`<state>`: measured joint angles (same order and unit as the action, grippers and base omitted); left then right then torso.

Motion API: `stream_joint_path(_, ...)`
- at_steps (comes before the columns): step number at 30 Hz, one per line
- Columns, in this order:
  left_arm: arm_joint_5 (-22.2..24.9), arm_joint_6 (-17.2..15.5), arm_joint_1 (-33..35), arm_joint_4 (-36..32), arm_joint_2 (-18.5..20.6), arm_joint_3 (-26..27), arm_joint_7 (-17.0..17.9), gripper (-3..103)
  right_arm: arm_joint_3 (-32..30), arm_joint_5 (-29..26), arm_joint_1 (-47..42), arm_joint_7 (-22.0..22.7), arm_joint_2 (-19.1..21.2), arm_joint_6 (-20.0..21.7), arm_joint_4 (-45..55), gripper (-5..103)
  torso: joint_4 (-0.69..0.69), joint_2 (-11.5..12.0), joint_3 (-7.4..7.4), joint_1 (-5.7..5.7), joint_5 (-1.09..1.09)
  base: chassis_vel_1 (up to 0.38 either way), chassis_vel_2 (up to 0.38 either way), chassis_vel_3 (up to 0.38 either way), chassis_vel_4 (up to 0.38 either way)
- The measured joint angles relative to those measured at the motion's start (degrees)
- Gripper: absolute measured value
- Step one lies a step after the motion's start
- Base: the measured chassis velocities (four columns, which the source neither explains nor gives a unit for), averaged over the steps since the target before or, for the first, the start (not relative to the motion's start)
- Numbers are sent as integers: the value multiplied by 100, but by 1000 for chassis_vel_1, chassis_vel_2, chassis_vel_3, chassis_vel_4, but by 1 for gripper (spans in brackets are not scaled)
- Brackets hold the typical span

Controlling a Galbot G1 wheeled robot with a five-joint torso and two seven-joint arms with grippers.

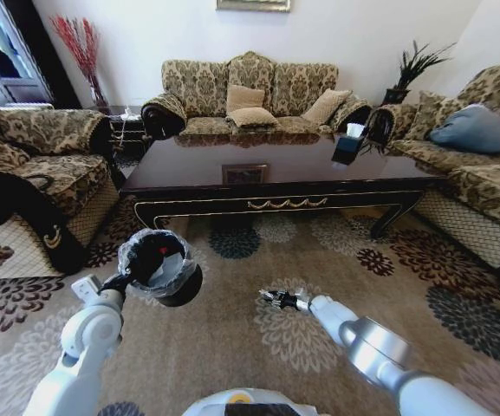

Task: Move to the front of the table and pick up the trash from the floor, then place it into the trash bin.

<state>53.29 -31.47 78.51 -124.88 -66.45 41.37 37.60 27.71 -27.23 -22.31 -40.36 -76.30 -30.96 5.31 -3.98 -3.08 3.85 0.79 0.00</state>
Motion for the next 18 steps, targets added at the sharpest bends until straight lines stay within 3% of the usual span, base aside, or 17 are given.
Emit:
stream_joint_path(4,0,3,1,-12,4,4,-3,4,0,22,5,112,19,19,-1,39,-1,-1,0,-1,0,0,0,0,0)
stream_joint_path(7,0,4,-3,-13,3,-3,-3,4,-11,44,11,161,47,34,-1,22,-1,0,0,-1,0,0,0,0,0)
stream_joint_path(12,-10,4,-7,-13,-9,-25,-3,4,-26,87,10,239,59,38,5,7,-1,0,0,-1,0,0,0,0,0)
stream_joint_path(15,-17,4,-6,-13,-9,-27,-3,4,-28,110,9,258,60,37,6,1,-1,0,0,-1,0,0,0,0,0)
stream_joint_path(18,-20,4,-5,-13,-9,-29,-3,4,-29,139,7,314,60,28,8,12,-1,0,0,-1,0,0,0,0,0)
